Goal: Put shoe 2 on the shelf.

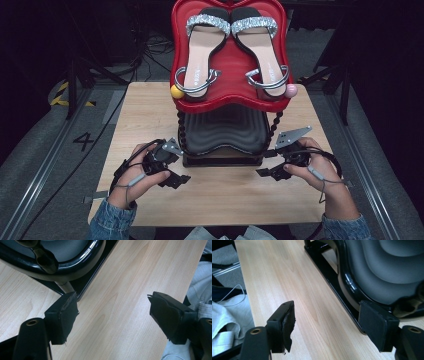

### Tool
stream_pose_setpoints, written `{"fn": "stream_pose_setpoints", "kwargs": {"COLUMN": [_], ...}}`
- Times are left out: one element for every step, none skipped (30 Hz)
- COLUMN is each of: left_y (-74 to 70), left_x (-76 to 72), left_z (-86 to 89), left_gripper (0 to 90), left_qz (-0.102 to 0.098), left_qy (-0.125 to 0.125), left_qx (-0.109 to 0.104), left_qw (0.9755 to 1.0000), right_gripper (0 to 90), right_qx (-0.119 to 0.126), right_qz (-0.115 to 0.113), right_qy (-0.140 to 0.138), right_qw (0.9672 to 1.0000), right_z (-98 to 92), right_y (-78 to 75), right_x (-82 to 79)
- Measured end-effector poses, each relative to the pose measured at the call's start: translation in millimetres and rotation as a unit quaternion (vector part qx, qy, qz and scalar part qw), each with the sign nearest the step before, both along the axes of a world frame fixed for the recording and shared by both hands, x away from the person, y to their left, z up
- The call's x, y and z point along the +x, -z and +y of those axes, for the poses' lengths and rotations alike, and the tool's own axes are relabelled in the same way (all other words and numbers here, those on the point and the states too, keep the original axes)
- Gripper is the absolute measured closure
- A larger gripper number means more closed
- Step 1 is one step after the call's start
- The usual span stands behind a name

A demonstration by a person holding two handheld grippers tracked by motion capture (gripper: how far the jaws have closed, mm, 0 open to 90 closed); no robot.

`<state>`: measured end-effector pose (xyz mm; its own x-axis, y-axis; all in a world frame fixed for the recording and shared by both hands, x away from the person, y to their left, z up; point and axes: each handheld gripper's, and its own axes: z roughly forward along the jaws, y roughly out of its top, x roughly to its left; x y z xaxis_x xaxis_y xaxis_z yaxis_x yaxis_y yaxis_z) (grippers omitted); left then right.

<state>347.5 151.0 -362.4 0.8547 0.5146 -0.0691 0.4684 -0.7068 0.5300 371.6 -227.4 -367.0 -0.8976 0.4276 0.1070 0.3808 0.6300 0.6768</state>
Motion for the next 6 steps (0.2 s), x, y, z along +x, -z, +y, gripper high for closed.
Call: {"fn": "stream_pose_setpoints", "kwargs": {"left_y": [-0.1,-0.1,0.0,-0.4,-0.7,-0.5], "left_x": [0.1,0.0,0.3,0.4,0.5,-0.7], "left_z": [0.6,1.0,1.4,2.0,2.6,3.4], "left_gripper": [22.5,22.4,22.2,22.1,22.0,22.4], "left_qz": [0.001,0.003,0.001,0.0,0.001,0.0], "left_qy": [-0.002,-0.004,-0.004,-0.004,-0.002,0.002], "left_qx": [-0.002,-0.003,-0.005,-0.005,-0.004,0.0], "left_qw": [1.0,1.0,1.0,1.0,1.0,1.0], "right_gripper": [29.0,28.8,28.5,28.3,28.2,28.6], "right_qx": [0.001,0.001,0.002,0.004,0.005,0.005], "right_qz": [0.002,0.002,0.002,0.002,0.001,0.001], "right_qy": [0.001,0.002,0.005,0.007,0.01,0.012], "right_qw": [1.0,1.0,1.0,1.0,0.9999,0.9999], "right_z": [-0.9,-2.0,-3.1,-4.3,-5.5,-6.4], "right_y": [0.4,0.4,0.2,-0.1,-0.2,-0.2], "right_x": [-0.2,-0.3,-0.7,-1.0,-1.3,-1.7]}}
